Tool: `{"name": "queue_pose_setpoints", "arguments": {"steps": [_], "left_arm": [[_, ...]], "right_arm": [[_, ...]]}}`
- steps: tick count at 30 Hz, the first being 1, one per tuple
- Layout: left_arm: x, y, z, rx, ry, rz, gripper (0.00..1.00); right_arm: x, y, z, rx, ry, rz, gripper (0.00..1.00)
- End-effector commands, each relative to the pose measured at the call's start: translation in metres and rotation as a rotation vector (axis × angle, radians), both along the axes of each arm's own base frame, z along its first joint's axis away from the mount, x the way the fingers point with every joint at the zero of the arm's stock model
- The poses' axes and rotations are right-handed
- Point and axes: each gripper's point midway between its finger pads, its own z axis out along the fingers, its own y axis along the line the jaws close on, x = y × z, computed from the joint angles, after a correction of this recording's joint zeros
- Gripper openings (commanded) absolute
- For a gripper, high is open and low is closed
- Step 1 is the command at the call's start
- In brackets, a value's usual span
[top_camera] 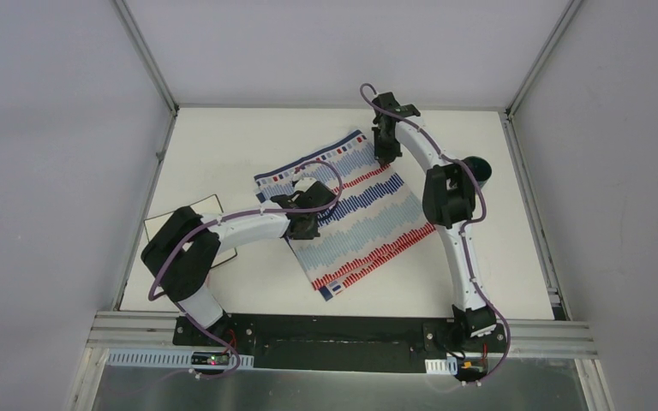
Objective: Set the dinner table for one person
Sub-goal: Move the napkin to the center of the board.
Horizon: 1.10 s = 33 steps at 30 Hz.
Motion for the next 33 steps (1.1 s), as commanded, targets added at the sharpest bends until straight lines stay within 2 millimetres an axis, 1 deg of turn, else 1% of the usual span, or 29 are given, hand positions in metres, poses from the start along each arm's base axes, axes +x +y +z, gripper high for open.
{"name": "queue_pose_setpoints", "arguments": {"steps": [1,3,7,8,10,11,14,17,19,21,25,28,30,33], "left_arm": [[-0.002,-0.003,-0.006,-0.008,0.002,0.012,0.00],[-0.002,-0.002,-0.007,-0.003,0.003,0.012,0.00],[0.000,-0.001,-0.009,0.016,-0.001,0.005,0.00],[0.000,0.000,-0.009,0.024,-0.004,0.002,0.00],[0.002,0.002,-0.007,0.035,-0.009,0.003,0.00],[0.003,0.003,-0.007,0.037,-0.009,0.001,0.00],[0.006,0.009,-0.007,0.033,0.001,0.004,0.00],[0.016,0.027,-0.004,0.026,0.009,0.038,0.00],[0.025,0.042,0.001,0.016,0.009,0.062,0.00],[0.036,0.056,0.012,0.004,-0.006,0.088,0.00],[0.063,0.076,0.037,0.019,-0.049,0.115,0.00],[0.084,0.081,0.047,0.020,-0.060,0.118,0.00],[0.096,0.082,0.045,0.009,-0.048,0.118,0.00],[0.109,0.079,0.050,0.004,-0.059,0.110,0.00]], "right_arm": [[0.004,-0.001,-0.010,0.032,0.000,-0.014,0.00],[0.003,-0.004,-0.017,0.026,0.013,-0.020,0.00],[-0.004,-0.017,-0.028,-0.015,0.037,-0.045,0.00],[-0.006,-0.020,-0.029,-0.024,0.035,-0.051,0.00],[-0.012,-0.028,-0.025,-0.038,0.020,-0.066,0.00],[-0.023,-0.033,-0.031,-0.047,0.038,-0.072,0.00],[-0.041,-0.042,-0.031,-0.047,0.044,-0.090,0.00],[-0.060,-0.049,-0.030,-0.045,0.046,-0.110,0.00],[-0.071,-0.051,-0.029,-0.030,0.042,-0.121,0.00],[-0.082,-0.052,-0.029,-0.018,0.045,-0.128,0.00],[-0.106,-0.053,-0.029,0.008,0.054,-0.138,0.00],[-0.130,-0.052,-0.032,0.011,0.075,-0.135,0.00],[-0.142,-0.049,-0.030,0.007,0.071,-0.120,0.00],[-0.160,-0.047,-0.029,-0.016,0.078,-0.099,0.00]]}}
